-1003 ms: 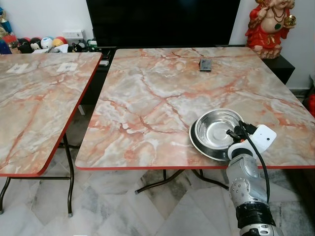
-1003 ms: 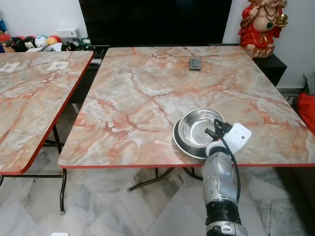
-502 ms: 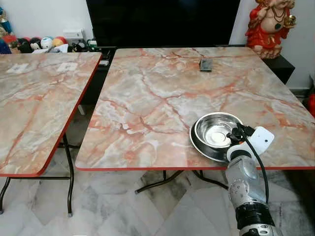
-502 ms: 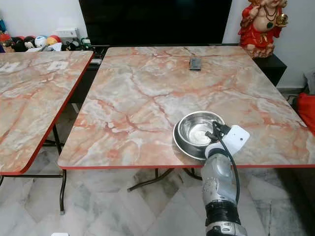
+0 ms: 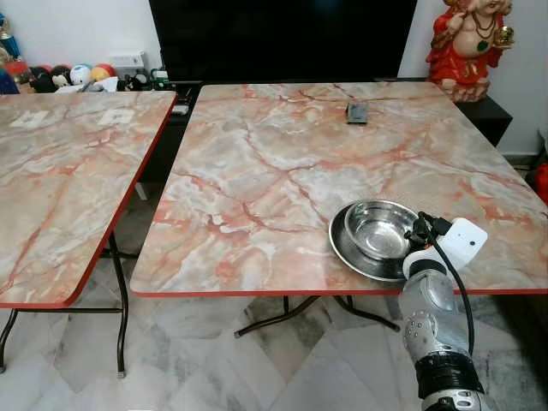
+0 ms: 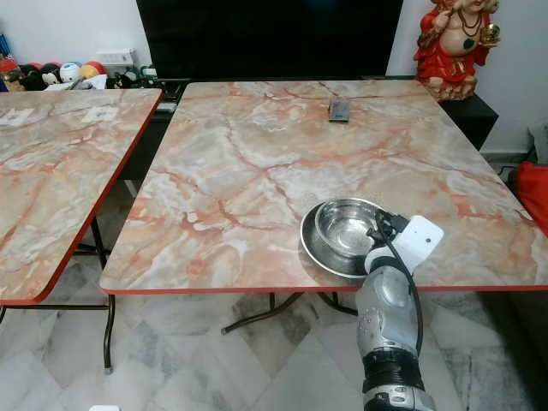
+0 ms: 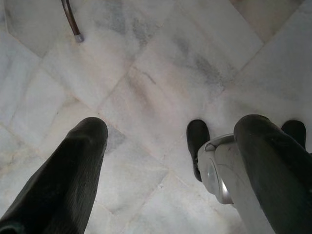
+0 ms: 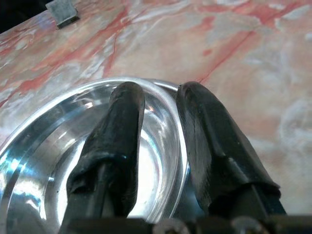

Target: Setting the table

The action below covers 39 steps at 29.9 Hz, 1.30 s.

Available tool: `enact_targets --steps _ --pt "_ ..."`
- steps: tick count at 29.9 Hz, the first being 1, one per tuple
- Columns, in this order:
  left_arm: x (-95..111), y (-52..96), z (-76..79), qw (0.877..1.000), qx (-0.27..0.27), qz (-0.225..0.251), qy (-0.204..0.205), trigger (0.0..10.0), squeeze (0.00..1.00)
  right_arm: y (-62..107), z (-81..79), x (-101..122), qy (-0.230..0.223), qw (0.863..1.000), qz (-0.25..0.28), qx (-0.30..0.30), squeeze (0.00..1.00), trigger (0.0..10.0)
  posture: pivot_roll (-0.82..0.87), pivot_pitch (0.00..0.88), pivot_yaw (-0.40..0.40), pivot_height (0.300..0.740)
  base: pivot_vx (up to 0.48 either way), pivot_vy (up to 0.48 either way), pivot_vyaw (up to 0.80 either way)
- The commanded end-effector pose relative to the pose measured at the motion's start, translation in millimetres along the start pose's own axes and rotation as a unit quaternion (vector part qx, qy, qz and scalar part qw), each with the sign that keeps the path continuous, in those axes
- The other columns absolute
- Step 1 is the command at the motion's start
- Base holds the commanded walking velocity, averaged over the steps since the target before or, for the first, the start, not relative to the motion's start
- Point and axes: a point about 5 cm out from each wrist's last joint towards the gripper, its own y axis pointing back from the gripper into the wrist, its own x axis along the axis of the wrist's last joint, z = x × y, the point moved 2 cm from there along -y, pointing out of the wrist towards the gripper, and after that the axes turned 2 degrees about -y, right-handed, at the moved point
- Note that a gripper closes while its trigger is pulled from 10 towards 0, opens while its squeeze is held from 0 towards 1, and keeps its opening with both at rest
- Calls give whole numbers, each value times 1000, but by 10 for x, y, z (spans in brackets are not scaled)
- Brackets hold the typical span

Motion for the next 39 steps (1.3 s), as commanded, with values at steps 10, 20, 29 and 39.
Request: enact_targets --steps 10,20,29,39 --pt "-73 16 32 1000 -4 -14 3 10000 0 209 40 232 86 992 82 31 0 10000 -18 85 15 740 0 0 0" --pt "-39 10 -13 1000 4 -7 5 10000 0 361 -165 256 171 967 97 160 0 10000 -16 72 7 740 0 0 0" --pt "-57 16 -19 1000 10 -9 12 10000 0 449 -290 153 172 958 75 215 0 10000 -6 61 5 740 0 0 0" --pt "-69 14 17 1000 6 -13 16 10000 0 508 -382 93 179 949 68 252 0 10000 -5 42 2 740 0 81 0"
